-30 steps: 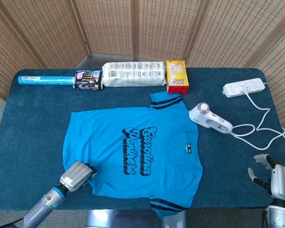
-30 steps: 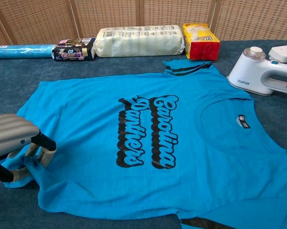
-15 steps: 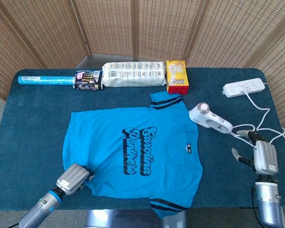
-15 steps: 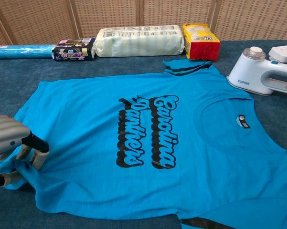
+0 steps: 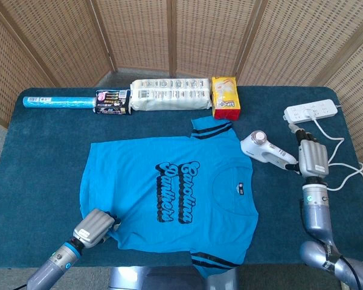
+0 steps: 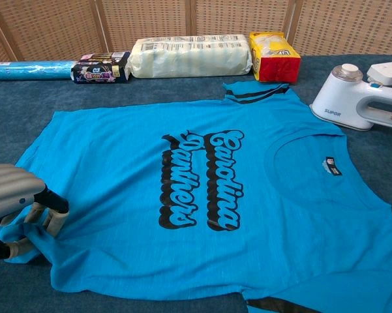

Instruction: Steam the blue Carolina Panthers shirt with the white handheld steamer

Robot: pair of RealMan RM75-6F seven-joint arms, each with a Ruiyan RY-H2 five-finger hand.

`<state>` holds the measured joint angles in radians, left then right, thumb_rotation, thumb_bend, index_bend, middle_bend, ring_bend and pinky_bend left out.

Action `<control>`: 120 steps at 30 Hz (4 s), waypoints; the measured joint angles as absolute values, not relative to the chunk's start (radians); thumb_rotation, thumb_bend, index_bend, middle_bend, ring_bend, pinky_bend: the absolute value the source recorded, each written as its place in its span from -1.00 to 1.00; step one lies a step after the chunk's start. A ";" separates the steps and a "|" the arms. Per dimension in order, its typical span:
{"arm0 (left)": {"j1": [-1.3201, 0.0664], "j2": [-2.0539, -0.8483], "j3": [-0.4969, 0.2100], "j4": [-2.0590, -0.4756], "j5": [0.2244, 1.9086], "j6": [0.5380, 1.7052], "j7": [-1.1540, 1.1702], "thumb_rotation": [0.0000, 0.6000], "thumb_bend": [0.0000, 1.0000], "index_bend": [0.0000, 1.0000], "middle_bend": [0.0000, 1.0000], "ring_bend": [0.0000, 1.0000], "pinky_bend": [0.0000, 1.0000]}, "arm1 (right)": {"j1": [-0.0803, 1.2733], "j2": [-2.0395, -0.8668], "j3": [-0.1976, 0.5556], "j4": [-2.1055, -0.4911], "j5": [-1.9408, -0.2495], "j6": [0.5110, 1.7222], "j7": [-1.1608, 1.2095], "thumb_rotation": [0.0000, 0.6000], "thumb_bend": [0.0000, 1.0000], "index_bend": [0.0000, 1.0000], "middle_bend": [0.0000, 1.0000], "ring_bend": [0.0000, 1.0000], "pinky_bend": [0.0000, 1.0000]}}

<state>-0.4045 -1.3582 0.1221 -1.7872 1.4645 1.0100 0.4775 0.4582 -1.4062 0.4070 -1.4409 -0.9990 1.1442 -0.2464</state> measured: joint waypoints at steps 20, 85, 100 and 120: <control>-0.415 -1.373 0.118 -1.774 1.444 1.008 0.476 1.00 -0.14 0.14 0.25 0.13 0.30 | 0.527 -1.535 0.363 -1.287 -0.933 1.137 -0.311 1.00 -0.46 -0.69 -0.49 -0.47 -0.33; -0.430 -1.388 0.117 -1.755 1.408 1.004 0.449 1.00 -0.14 0.14 0.25 0.13 0.30 | 0.724 -1.904 0.405 -0.573 -0.870 1.008 -0.475 1.00 -0.24 0.23 0.32 0.37 0.38; -0.433 -1.394 0.114 -1.756 1.396 1.006 0.463 1.00 -0.14 0.14 0.25 0.13 0.30 | 0.724 -1.916 0.445 -0.529 -0.923 1.005 -0.213 1.00 -0.32 0.54 0.64 0.74 0.69; -0.440 -1.377 0.112 -1.763 1.401 1.014 0.471 1.00 -0.14 0.14 0.25 0.13 0.30 | 0.613 -1.730 0.391 -0.987 -1.056 1.141 -0.144 1.00 -0.33 0.54 0.64 0.74 0.69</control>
<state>-0.4397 -1.3767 0.1120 -1.7628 1.4011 1.0135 0.4711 0.6130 -1.7297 0.3912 -0.9865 -1.0563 1.1411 -0.1436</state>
